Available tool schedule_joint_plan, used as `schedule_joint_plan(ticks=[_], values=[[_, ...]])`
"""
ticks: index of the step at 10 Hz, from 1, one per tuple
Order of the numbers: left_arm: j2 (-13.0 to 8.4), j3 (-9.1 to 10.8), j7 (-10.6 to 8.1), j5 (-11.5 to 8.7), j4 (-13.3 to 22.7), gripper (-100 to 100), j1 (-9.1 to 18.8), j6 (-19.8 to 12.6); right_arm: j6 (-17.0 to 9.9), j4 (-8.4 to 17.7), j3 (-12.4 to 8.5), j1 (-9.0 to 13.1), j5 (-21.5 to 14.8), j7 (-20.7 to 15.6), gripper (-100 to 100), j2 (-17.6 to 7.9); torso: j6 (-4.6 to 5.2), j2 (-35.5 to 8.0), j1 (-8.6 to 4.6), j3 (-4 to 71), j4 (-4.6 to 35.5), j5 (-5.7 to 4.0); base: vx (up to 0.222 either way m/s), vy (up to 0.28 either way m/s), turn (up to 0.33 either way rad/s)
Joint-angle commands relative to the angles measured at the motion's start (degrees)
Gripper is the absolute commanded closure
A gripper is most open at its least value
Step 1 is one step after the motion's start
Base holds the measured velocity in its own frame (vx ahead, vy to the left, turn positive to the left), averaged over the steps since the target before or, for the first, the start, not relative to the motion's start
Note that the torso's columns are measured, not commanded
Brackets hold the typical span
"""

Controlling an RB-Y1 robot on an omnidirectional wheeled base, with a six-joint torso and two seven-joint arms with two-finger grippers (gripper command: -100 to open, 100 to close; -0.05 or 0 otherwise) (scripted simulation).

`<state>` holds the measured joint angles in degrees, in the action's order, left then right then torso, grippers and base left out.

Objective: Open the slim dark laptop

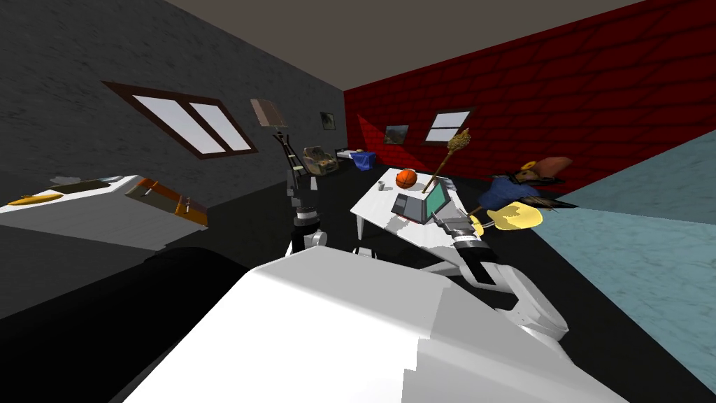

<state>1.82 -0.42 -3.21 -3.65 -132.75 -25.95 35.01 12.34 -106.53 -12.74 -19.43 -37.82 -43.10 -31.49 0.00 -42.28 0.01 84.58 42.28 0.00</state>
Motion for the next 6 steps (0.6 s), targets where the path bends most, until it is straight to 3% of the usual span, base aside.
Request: schedule_joint_plan(ticks=[1,6], values=[[0.00,0.00,0.00,0.00,0.00,0,0.00,0.00,-1.36,2.49,-1.57,0.35,-4.07,-4.16,-100,-3.53,0.01,-0.02,0.03,-0.01,0.01,0.01,0.063,0.051,0.060],[0.00,0.00,0.00,0.00,0.00,0,0.00,0.00,-3.34,6.63,-3.82,1.44,-9.81,-9.61,-100,-8.43,0.00,-0.04,-0.02,-0.03,0.01,-0.01,0.048,0.039,0.045]])
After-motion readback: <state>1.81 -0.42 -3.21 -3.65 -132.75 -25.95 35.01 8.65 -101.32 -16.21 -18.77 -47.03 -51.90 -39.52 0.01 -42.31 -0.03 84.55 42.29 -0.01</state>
